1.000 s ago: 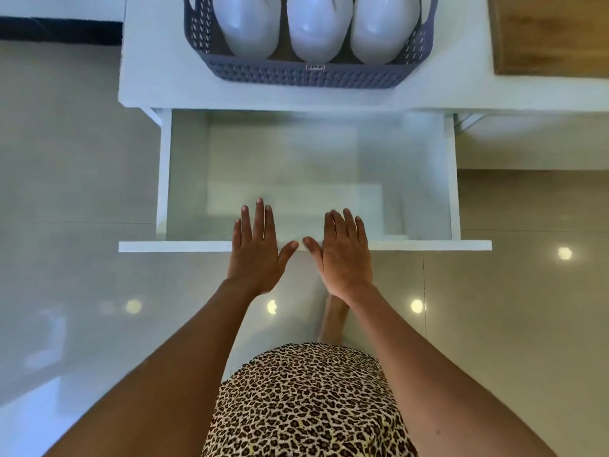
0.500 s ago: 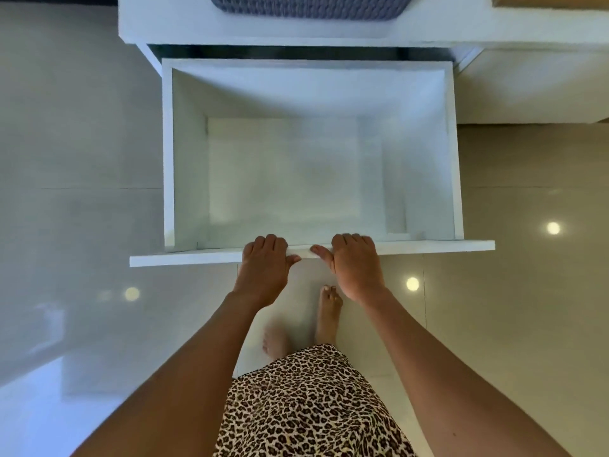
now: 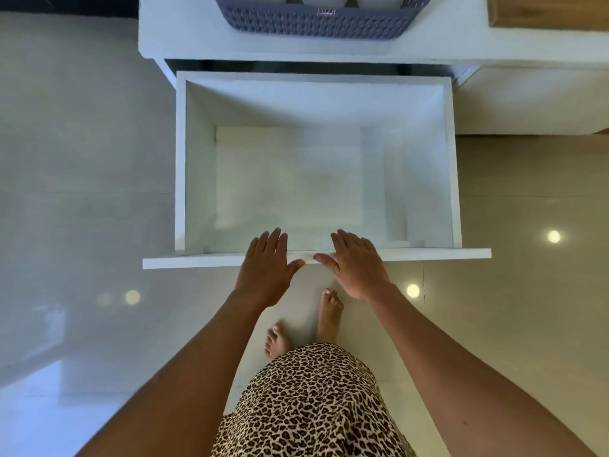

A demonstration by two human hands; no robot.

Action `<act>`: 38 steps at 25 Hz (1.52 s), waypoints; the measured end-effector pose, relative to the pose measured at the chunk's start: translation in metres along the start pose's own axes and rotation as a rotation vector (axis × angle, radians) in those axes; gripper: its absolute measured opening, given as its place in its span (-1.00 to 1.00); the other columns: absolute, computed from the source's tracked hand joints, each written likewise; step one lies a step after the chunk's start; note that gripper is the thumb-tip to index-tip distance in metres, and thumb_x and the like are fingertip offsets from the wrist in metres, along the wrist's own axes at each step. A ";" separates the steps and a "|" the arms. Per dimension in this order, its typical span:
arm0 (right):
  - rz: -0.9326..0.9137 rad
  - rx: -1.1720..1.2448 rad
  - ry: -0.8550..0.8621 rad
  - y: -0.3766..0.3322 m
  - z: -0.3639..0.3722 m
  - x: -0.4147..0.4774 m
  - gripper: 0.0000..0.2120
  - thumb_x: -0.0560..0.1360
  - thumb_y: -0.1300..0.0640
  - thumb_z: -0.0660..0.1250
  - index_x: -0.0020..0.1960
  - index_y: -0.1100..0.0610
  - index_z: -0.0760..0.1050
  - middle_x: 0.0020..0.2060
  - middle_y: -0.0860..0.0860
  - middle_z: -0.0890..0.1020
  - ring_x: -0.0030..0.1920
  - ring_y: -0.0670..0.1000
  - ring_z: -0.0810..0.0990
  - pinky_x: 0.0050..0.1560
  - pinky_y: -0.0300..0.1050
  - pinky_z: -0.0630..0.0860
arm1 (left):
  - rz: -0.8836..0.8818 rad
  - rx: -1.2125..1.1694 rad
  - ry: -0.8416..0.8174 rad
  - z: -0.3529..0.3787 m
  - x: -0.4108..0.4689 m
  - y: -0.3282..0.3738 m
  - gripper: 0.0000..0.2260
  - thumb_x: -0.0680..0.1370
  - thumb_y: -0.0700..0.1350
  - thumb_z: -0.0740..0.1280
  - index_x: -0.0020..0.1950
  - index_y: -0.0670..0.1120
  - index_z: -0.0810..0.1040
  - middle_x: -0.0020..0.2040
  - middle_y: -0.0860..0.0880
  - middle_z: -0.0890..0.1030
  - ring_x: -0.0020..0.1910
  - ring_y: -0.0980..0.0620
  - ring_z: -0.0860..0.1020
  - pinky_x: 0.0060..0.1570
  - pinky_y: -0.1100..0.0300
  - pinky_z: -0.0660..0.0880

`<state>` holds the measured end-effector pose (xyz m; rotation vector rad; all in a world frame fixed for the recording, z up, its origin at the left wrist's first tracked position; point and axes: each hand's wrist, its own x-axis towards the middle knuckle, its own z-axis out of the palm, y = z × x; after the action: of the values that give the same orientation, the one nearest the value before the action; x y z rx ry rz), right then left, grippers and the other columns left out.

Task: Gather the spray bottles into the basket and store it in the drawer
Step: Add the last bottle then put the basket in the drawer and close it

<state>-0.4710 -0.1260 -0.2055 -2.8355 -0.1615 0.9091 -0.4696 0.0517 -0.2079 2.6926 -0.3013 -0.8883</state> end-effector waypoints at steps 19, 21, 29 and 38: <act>0.138 0.553 0.722 0.120 -0.301 0.243 -0.46 0.62 0.00 0.06 0.49 0.23 0.02 0.51 0.18 0.12 0.51 0.12 0.10 0.50 0.00 0.12 | -0.403 -0.666 0.732 -0.319 0.259 -0.032 -0.57 0.62 0.02 -0.04 0.40 -0.16 0.24 0.42 -0.18 0.33 0.38 -0.12 0.30 0.33 0.11 0.20; 0.165 0.592 0.610 0.132 -0.317 0.266 -0.50 0.63 0.02 0.03 0.49 0.23 0.06 0.48 0.18 0.21 0.47 0.14 0.20 0.45 -0.01 0.17 | -0.479 -0.837 0.676 -0.333 0.284 -0.040 -0.56 0.60 0.07 -0.01 0.22 -0.21 0.46 0.15 -0.21 0.54 0.06 -0.12 0.50 0.07 0.07 0.39; 0.320 0.841 0.516 0.136 -0.321 0.302 -0.72 0.60 0.18 0.13 0.30 0.20 0.31 0.23 0.17 0.49 0.12 0.04 0.47 -0.01 -0.21 0.33 | -0.540 -1.057 0.750 -0.329 0.311 -0.061 -0.73 0.55 -0.16 0.12 -0.24 -0.07 0.57 0.01 -0.20 0.64 -0.12 -0.10 0.61 -0.02 0.06 0.57; 0.355 0.931 0.631 0.119 -0.297 0.258 -0.83 0.57 0.26 0.19 0.14 0.24 0.44 -0.03 0.04 0.51 -0.02 -0.03 0.46 -0.07 -0.22 0.37 | -0.547 -1.052 0.625 -0.311 0.257 -0.049 -0.75 0.60 -0.11 0.09 -0.18 -0.04 0.51 -0.07 -0.04 0.58 -0.32 0.17 0.54 -0.44 0.35 0.49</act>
<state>-0.0819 -0.2391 -0.1352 -2.1093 0.6706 0.0187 -0.0732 0.0883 -0.1262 1.8636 0.8322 -0.1409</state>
